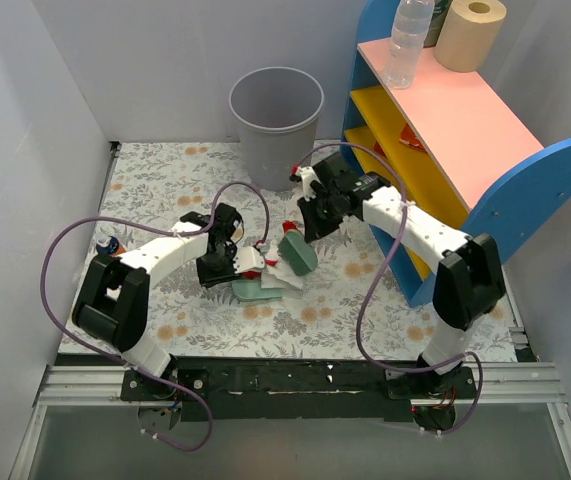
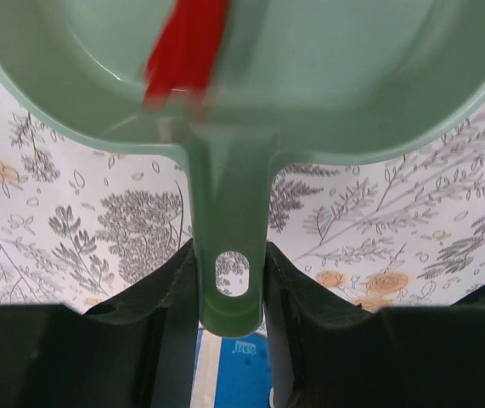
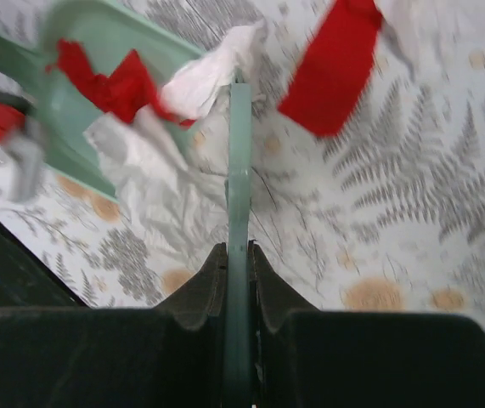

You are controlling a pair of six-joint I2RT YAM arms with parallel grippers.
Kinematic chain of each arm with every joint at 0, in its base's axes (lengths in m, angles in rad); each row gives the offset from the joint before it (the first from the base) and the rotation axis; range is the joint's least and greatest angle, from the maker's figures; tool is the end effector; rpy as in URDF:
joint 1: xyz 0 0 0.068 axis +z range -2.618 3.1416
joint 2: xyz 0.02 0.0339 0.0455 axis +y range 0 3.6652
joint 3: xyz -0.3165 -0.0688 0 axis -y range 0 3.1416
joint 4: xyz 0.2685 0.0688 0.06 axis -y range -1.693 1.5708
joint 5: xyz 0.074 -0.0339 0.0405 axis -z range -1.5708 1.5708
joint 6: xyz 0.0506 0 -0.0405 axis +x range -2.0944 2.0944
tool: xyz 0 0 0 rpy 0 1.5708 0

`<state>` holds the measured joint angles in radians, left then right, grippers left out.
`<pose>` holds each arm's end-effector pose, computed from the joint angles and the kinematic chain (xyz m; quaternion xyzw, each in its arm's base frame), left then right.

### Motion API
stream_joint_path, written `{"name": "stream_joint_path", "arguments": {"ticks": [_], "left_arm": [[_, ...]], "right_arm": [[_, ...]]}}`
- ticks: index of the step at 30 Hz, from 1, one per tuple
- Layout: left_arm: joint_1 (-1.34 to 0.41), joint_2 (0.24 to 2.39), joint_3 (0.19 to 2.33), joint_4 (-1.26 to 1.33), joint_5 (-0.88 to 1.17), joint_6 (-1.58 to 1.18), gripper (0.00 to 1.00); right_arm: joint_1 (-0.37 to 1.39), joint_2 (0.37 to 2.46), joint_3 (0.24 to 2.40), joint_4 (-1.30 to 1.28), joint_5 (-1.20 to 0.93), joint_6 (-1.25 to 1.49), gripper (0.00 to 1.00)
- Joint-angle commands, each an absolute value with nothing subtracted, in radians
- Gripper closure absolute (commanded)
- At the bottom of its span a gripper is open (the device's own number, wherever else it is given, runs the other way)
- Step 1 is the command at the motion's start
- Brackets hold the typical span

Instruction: Sweep away the paper scraps from the table

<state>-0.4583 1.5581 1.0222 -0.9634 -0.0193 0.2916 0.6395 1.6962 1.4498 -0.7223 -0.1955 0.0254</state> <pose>0.2573 -0.1258 0.2202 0.3657 0.9300 0.0066 0.0364 0.3188 0.2494 0.3183 -0.3149 0.8973 0.1844 0.2485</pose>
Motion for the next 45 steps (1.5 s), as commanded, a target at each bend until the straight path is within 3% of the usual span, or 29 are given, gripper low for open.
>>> {"name": "stream_joint_path", "arguments": {"ticks": [1, 13, 26, 33, 39, 45], "left_arm": [[-0.474, 1.618, 1.095, -0.927, -0.002, 0.194, 1.0], [-0.474, 1.592, 1.147, -0.919, 0.072, -0.057, 1.0], [-0.472, 1.591, 1.192, -1.138, -0.107, -0.052, 1.0], [-0.474, 1.677, 1.21, -1.082, -0.112, -0.094, 1.0], [-0.482, 1.713, 1.189, -0.939, -0.107, -0.051, 1.0], [-0.482, 1.758, 1.226, -0.902, -0.109, -0.06, 1.0]], "right_arm": [[0.663, 1.801, 1.647, -0.684, -0.365, 0.074, 0.99], [0.663, 1.637, 1.632, -0.667, -0.122, -0.138, 0.99], [0.666, 1.77, 1.631, -0.594, 0.051, -0.222, 0.99], [0.666, 1.868, 1.667, -0.614, -0.061, -0.129, 0.99], [0.652, 1.888, 1.703, -0.595, -0.47, -0.008, 0.99], [0.623, 1.876, 1.741, -0.633, -0.46, -0.028, 0.99]]}}
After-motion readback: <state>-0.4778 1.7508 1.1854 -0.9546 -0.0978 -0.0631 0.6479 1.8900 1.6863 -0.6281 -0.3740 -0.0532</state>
